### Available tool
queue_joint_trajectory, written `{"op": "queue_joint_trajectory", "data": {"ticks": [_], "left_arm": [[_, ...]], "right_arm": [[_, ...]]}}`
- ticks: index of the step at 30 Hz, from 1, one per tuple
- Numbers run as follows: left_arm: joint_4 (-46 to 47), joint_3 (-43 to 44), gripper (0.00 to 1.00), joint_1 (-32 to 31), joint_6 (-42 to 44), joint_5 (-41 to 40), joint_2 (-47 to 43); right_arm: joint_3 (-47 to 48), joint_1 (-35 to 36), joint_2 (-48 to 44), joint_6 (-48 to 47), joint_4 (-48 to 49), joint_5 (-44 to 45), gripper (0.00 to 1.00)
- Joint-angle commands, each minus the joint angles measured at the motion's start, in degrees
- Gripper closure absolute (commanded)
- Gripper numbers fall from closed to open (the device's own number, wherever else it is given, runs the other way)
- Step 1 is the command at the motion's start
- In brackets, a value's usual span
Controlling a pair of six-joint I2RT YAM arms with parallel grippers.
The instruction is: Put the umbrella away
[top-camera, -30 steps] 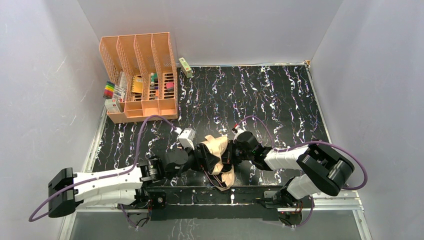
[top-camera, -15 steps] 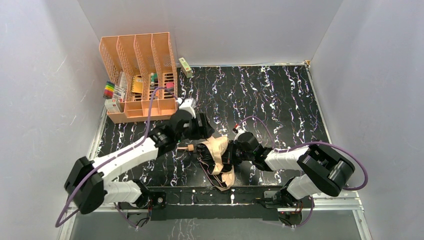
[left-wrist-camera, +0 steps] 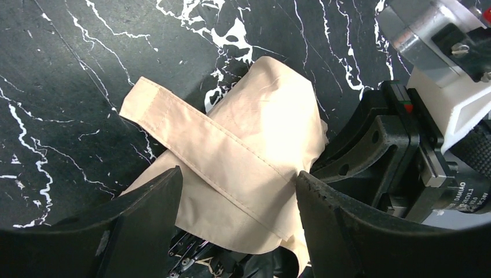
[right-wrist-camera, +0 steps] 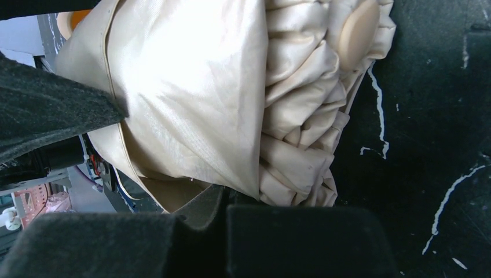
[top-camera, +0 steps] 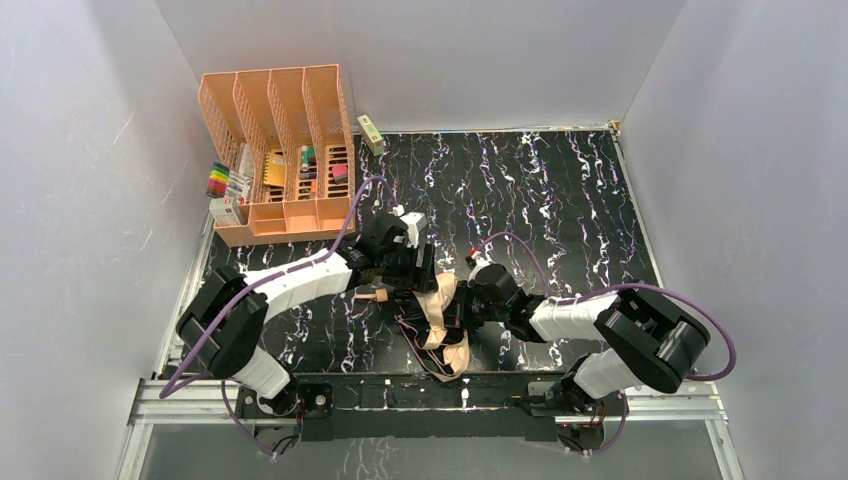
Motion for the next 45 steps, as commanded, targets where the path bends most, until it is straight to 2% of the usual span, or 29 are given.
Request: {"op": "queue_joint_trajectory", "data": {"ticks": [1,4,7,10,11,14,15,16,19,26,30,33,39,45], "left_arm": [[0.1,1.6,0.31,0.2,2.4,3.6,1.2],[0.3,1.9,0.39,0.2,2.8,4.1,2.5],[1.0,2.0,0.54,0.2,3.0,4.3,2.9],[0.9,2.6,0.73,0.2,3.3,3.9,2.8],[0.9,2.7,0.76,0.2,3.3,3.7,2.5],[0.7,3.1,0.76,0.2,3.7,2.2,0.3],[0.8,3.2,0.6,0.2,4.0,1.3,-1.9],[1.0,3.1,0.57,0.2,3.9,1.2,-3.4],[1.3,2.9,0.59,0.2,3.5,1.4,-4.8],[2.1,2.1,1.0,0.2,2.6,3.1,-6.6],[2.2,1.8,1.0,-0.7,0.2,6.3,-11.1],[1.7,0.8,1.0,-4.5,-1.5,4.2,-15.9],[1.7,-3.7,1.0,-17.0,-7.7,-4.8,-23.3],[2.1,-6.8,1.0,-29.2,-12.0,-14.7,-25.3]], "right_arm": [[-2.3,-0.1,1.0,-1.8,-9.3,4.3,0.97],[-2.1,0.0,1.0,-2.0,-9.6,4.3,0.97],[-2.1,-0.1,1.0,-2.1,-9.7,4.3,0.97],[-2.1,-0.1,0.9,-2.1,-9.8,4.3,0.97],[-2.1,-0.1,1.0,-2.1,-9.8,4.3,0.97],[-2.1,-0.1,1.1,-2.1,-9.7,4.4,0.97],[-2.1,-0.1,1.2,-2.1,-9.6,4.3,0.97],[-2.2,-0.1,1.4,-2.1,-9.5,4.3,0.97],[-2.1,0.0,1.8,-2.0,-9.0,4.2,0.97],[-2.7,-0.1,1.4,-1.6,-8.7,4.2,0.97],[-2.4,-0.1,1.7,-0.6,-8.1,3.9,0.97],[-2.0,-0.1,2.5,0.9,-6.9,3.7,0.98],[0.5,-0.1,5.3,2.6,-5.6,3.8,1.0],[3.4,-0.3,7.1,2.0,-6.4,3.9,1.0]]}}
